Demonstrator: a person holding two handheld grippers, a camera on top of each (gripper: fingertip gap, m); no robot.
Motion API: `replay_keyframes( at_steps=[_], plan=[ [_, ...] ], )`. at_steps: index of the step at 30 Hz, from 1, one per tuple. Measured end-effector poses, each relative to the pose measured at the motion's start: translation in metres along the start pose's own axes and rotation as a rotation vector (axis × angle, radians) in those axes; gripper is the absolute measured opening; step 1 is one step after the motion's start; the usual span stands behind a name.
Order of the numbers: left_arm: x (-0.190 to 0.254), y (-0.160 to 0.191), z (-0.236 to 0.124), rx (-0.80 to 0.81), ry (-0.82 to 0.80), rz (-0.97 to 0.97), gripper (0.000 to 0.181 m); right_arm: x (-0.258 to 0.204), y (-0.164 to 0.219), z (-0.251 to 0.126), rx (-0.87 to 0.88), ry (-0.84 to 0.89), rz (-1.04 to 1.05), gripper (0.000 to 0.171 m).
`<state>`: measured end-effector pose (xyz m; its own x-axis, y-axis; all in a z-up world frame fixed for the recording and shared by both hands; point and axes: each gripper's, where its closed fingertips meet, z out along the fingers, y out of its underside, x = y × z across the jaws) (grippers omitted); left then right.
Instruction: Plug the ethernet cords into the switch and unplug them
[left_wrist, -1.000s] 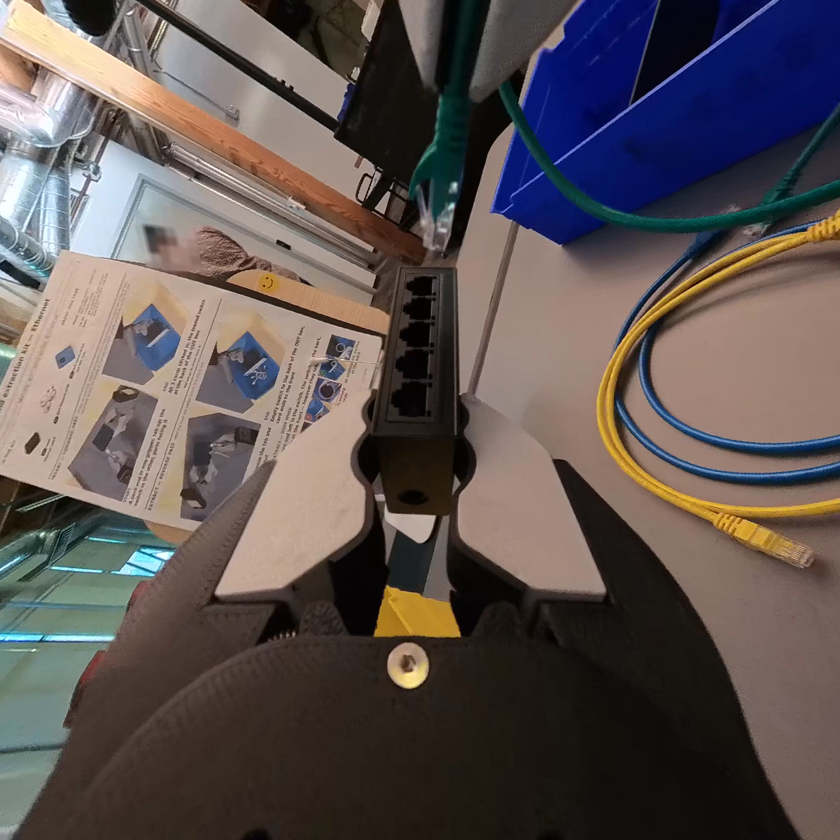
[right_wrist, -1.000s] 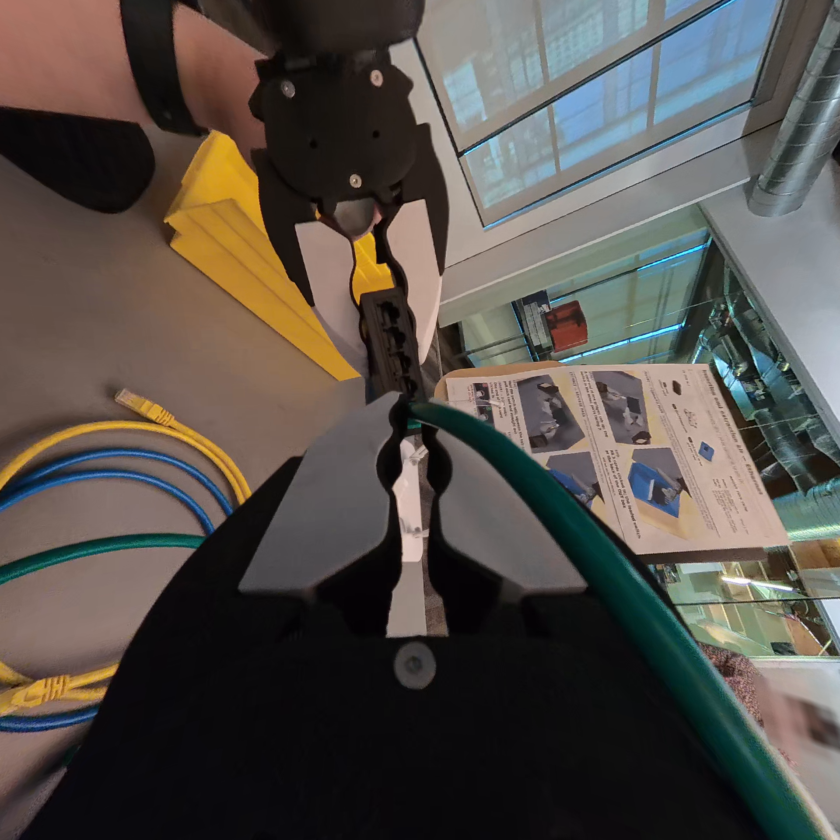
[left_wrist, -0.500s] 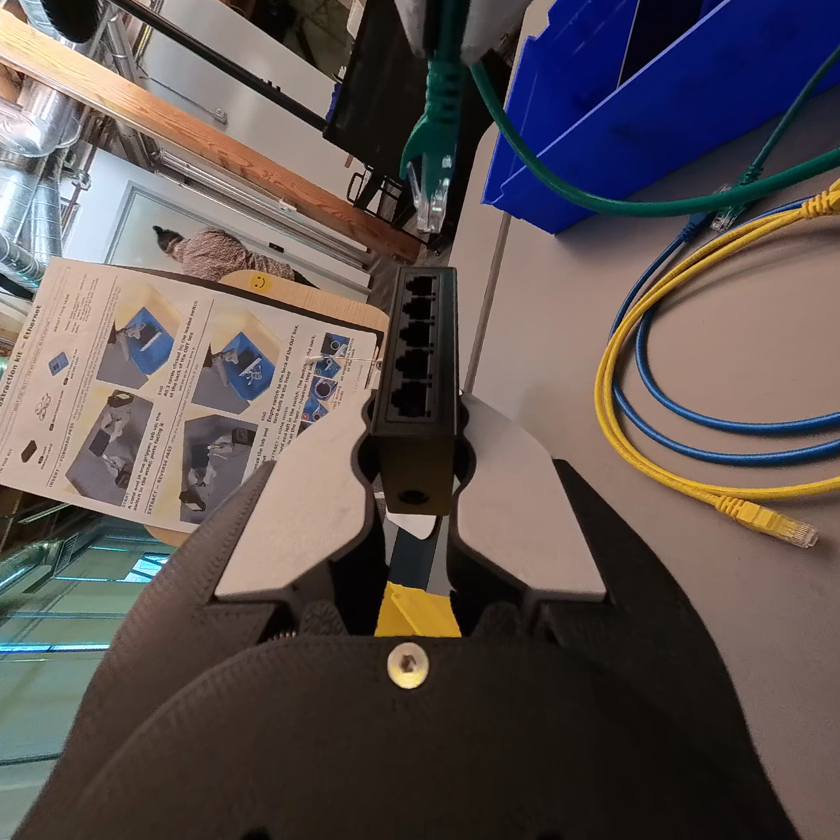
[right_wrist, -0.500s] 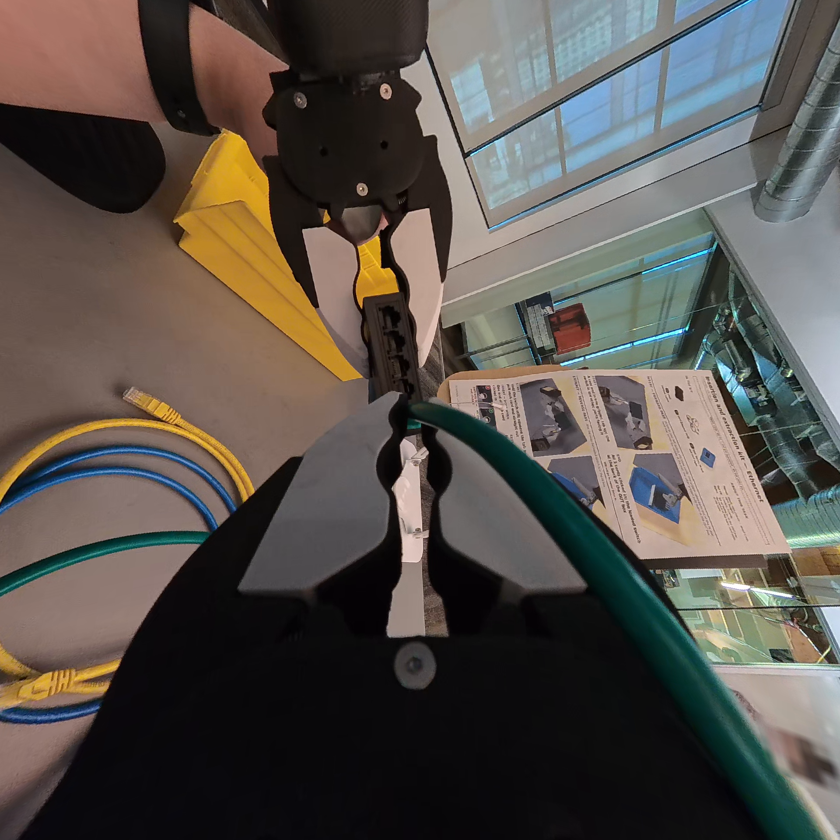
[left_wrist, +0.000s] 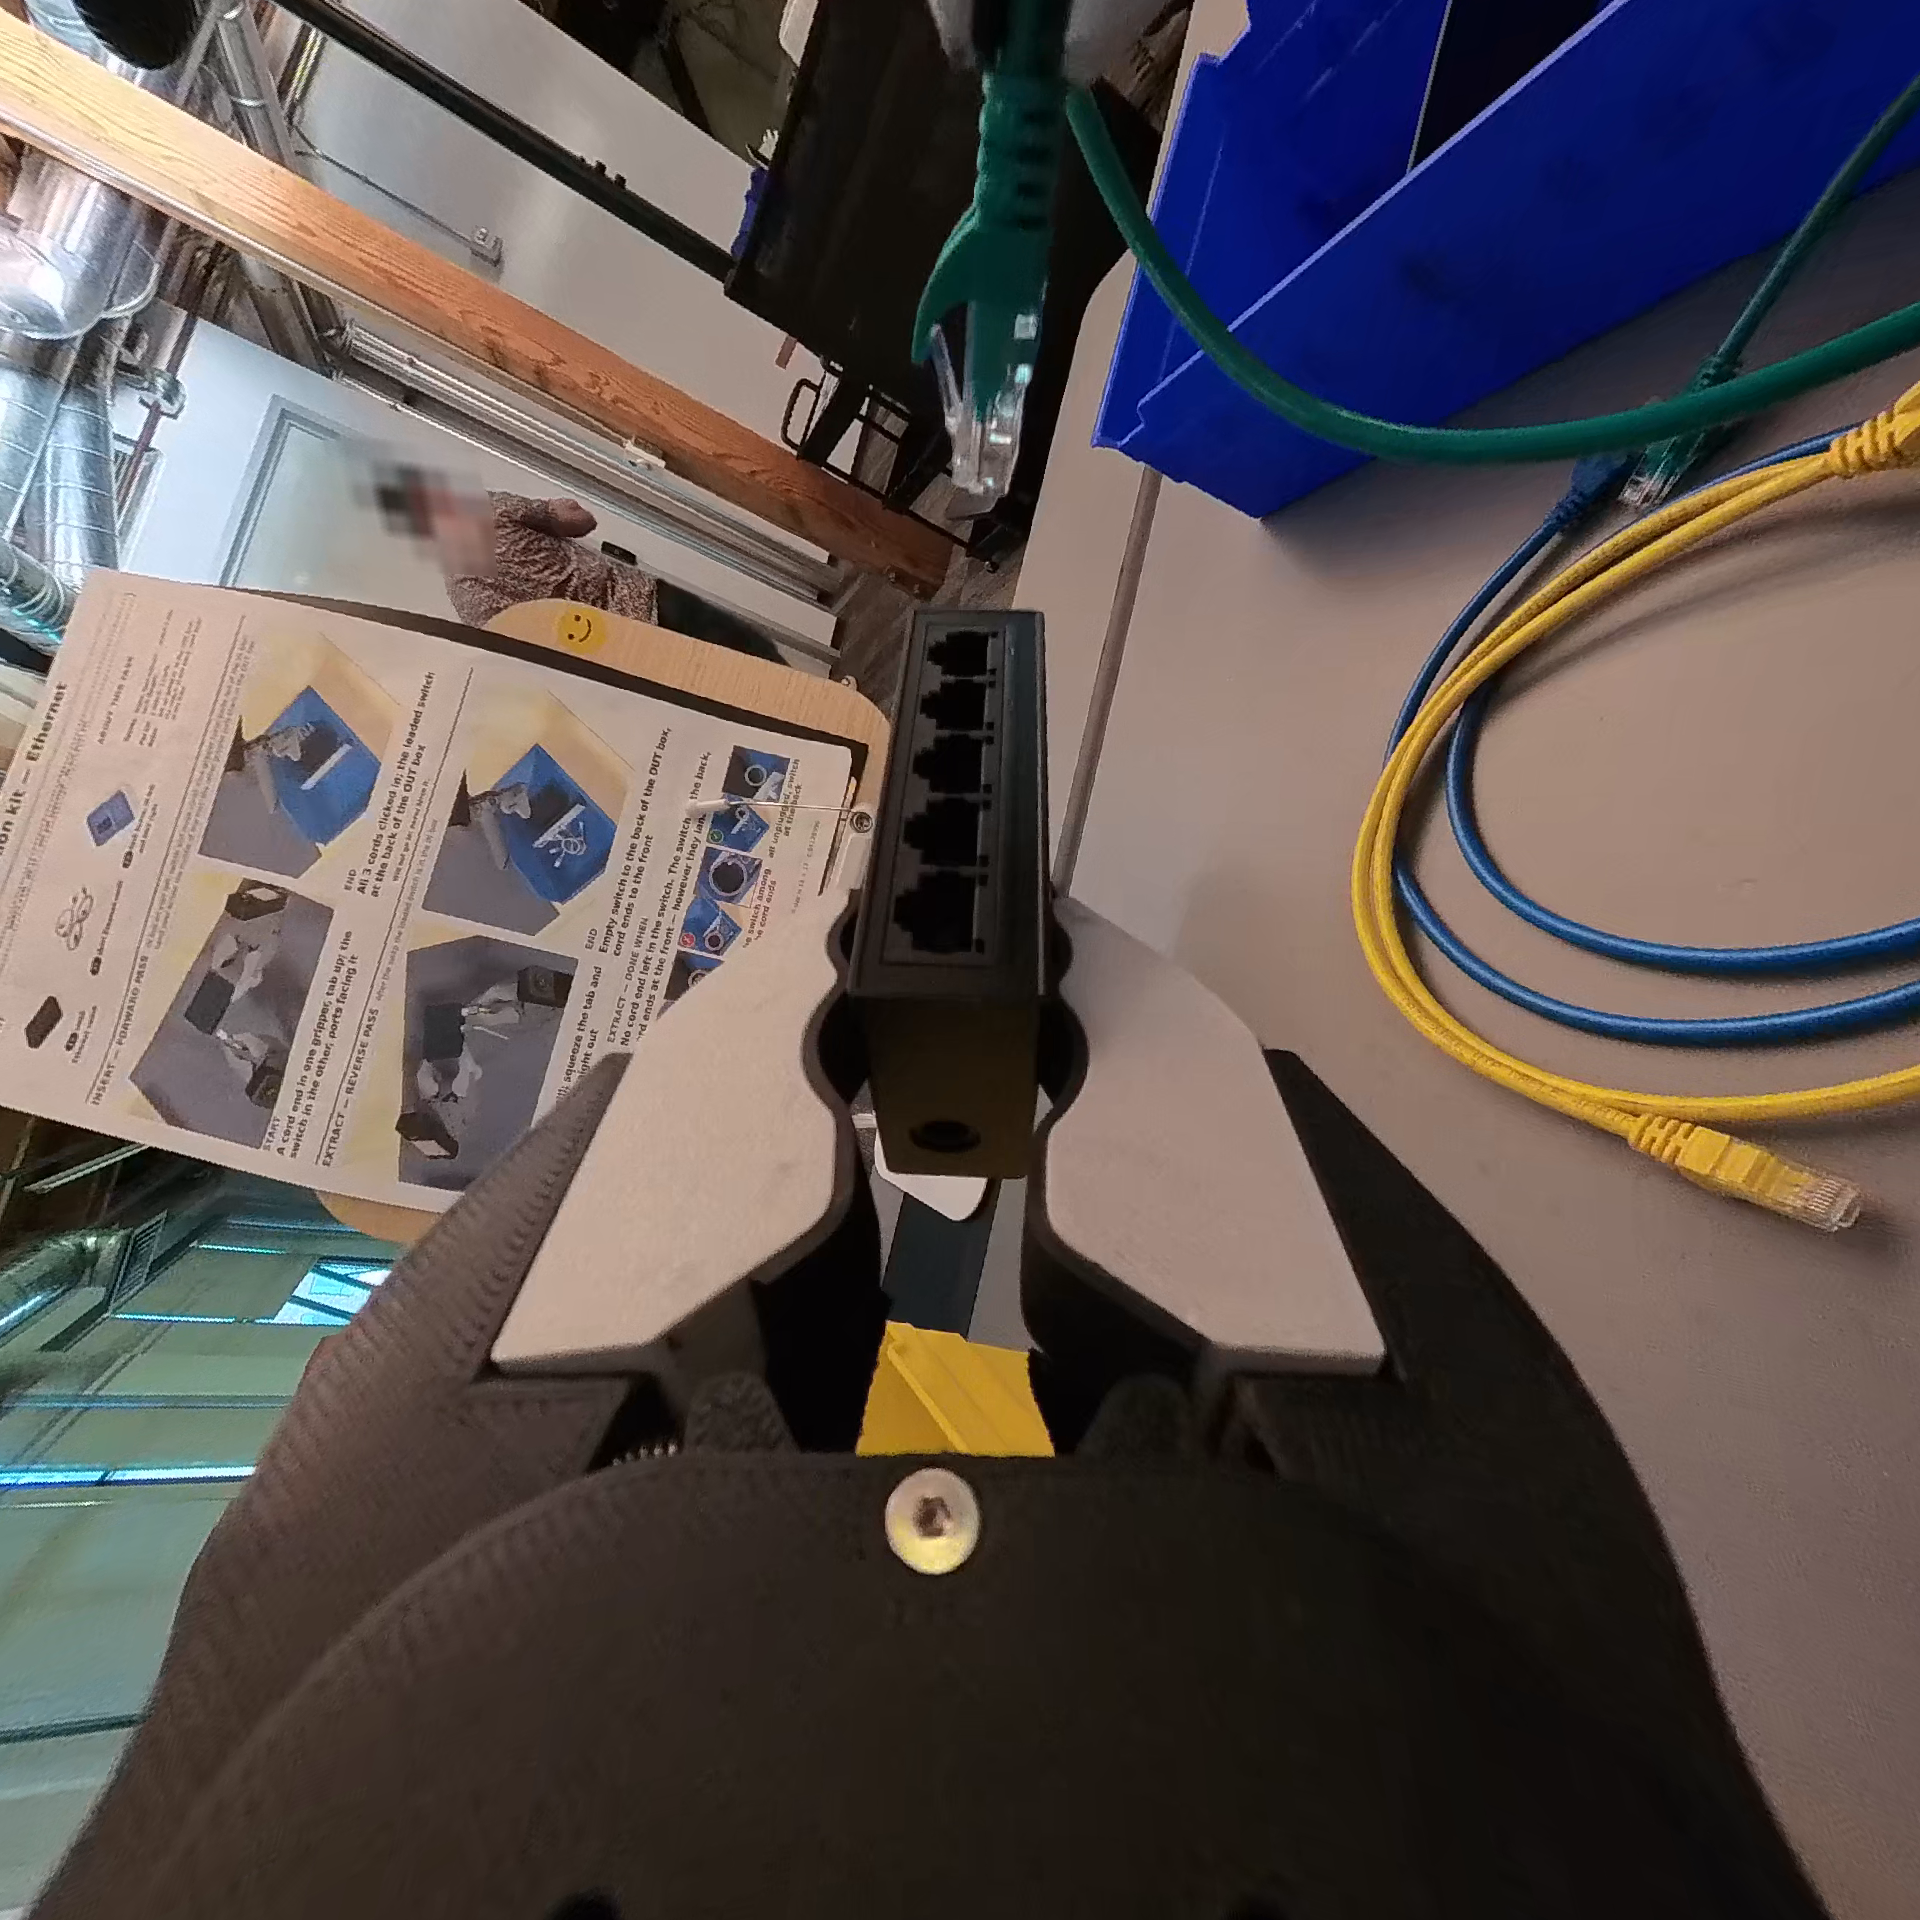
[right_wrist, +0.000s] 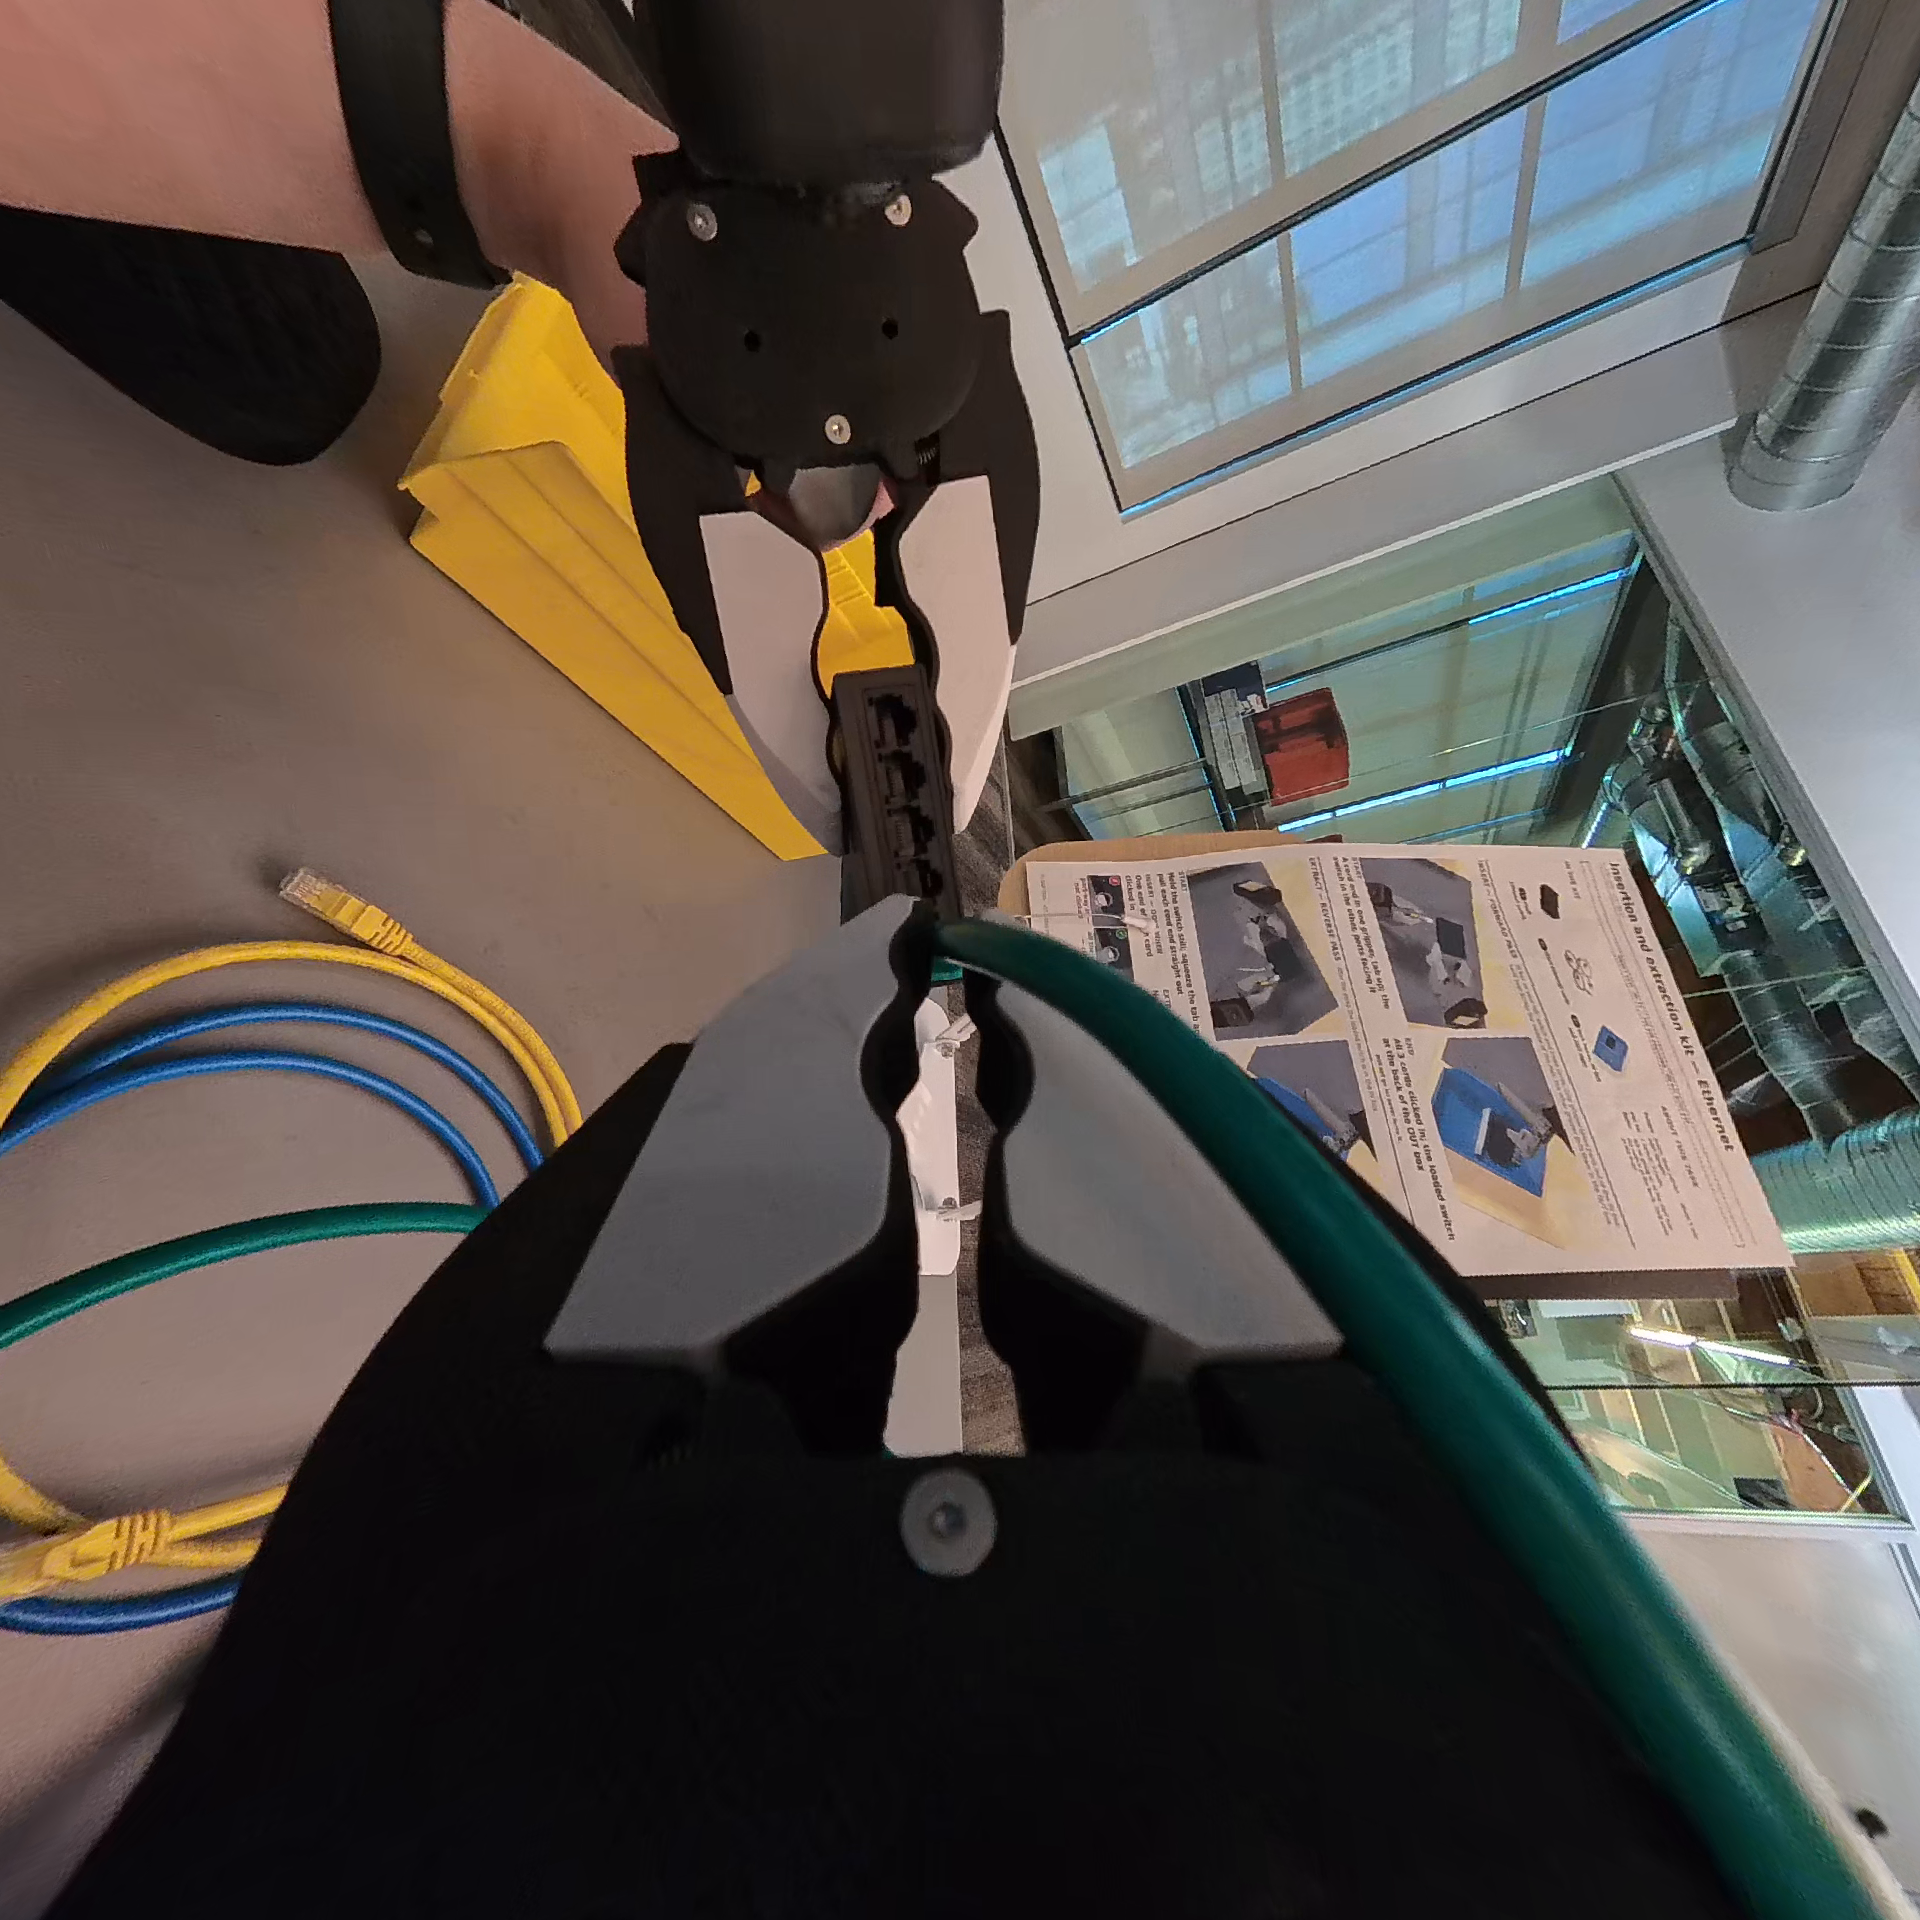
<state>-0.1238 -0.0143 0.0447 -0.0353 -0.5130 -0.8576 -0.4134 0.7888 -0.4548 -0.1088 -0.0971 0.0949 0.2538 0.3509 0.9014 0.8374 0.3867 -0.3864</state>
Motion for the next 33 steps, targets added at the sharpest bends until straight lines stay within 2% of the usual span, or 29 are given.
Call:
replay_keyframes(
  at_steps=[4, 9, 14, 25, 33],
  plan=[
    [0.001, -0.001, 0.000, -0.002, 0.003, 0.003, 0.028, 0.000, 0.001, -0.001, -0.002, 0.000, -0.002, 0.006],
    [0.002, -0.006, 0.000, -0.011, 0.009, 0.022, 0.028, 0.010, 0.000, -0.015, 0.111, -0.013, 0.105, 0.006],
    [0.004, -0.015, 0.001, -0.014, 0.016, 0.042, 0.028, 0.007, 0.002, -0.015, 0.136, -0.046, 0.125, 0.005],
    [0.003, -0.026, -0.005, 0.003, 0.017, 0.058, 0.028, -0.001, 0.007, -0.007, 0.125, -0.057, 0.084, 0.005],
    [0.005, -0.043, -0.018, 0.013, 0.036, 0.091, 0.028, -0.002, -0.004, -0.013, 0.146, -0.053, 0.029, 0.006]
  ],
)
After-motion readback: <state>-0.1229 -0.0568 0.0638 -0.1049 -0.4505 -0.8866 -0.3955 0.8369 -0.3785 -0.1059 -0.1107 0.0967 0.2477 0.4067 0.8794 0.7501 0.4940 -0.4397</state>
